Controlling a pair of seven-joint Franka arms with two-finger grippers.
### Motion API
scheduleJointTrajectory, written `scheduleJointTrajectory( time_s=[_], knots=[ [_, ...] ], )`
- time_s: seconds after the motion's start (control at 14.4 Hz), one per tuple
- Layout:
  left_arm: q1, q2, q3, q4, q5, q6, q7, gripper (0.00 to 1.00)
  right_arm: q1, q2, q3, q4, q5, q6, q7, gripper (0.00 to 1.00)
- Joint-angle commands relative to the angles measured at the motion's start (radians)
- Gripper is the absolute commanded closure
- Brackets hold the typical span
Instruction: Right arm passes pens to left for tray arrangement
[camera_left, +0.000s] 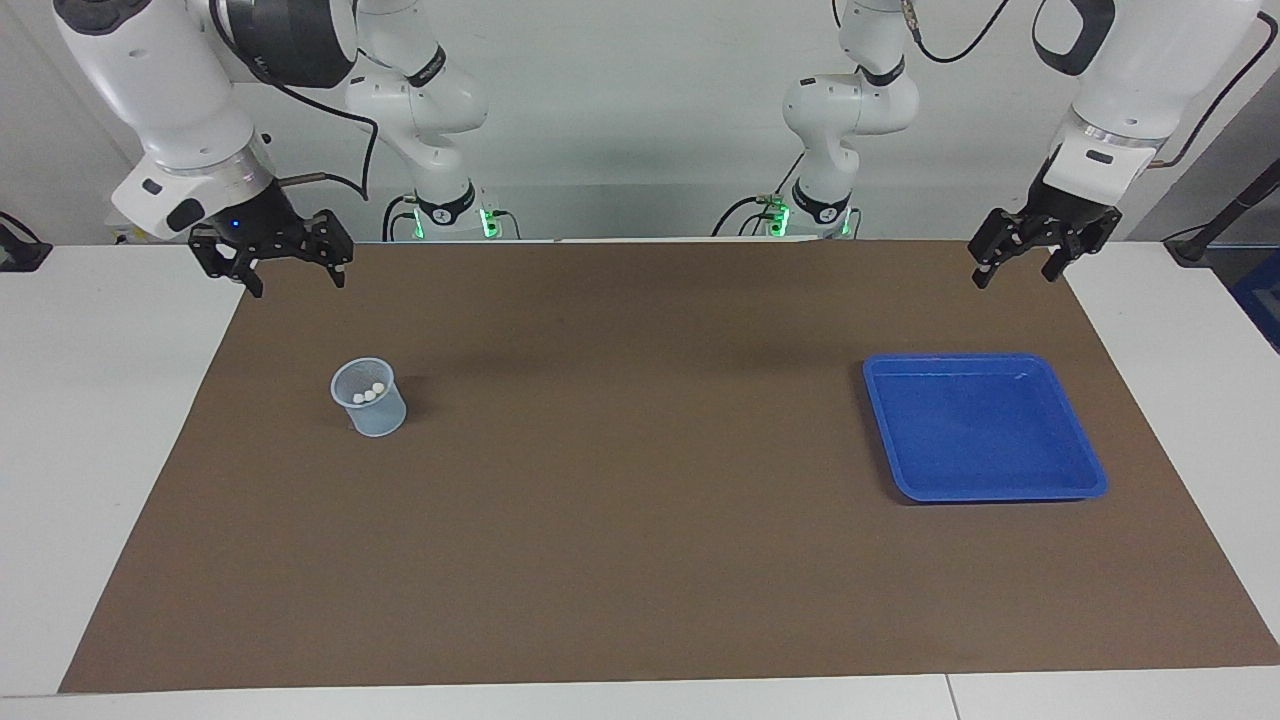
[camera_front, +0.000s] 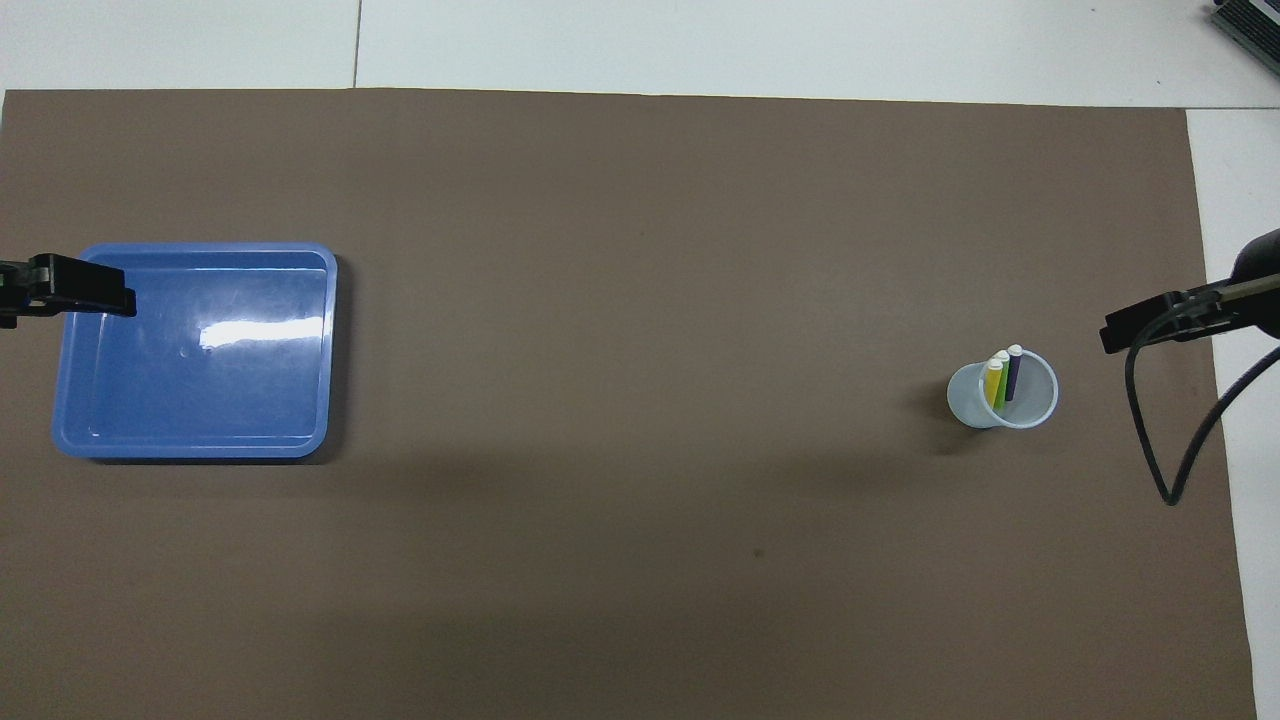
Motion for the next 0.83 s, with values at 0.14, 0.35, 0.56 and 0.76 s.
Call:
scheduleJointTrajectory(
  time_s=[0.14,0.35,0.56,0.76],
  knots=[
    [-0.007,0.005,0.012,0.010,-0.011,0.007,0.010,0.00,0.000,0.009,0.000,0.008,0.019,0.009,0.024,0.00],
    [-0.007,0.003,0.012,0.008,-0.011,0.007,0.010,0.00,0.000,0.007,0.000,0.006,0.019,0.006,0.023,0.00],
    [-0.007,0.003,0.012,0.010,-0.011,0.007,0.010,0.00,-0.002,0.006,-0.004,0.006,0.019,-0.002,0.023,0.00],
    [-0.007,0.003,0.012,0.008,-0.011,0.007,0.010,0.00,0.000,0.012,-0.009,0.015,0.019,0.004,0.017,0.00]
  ],
)
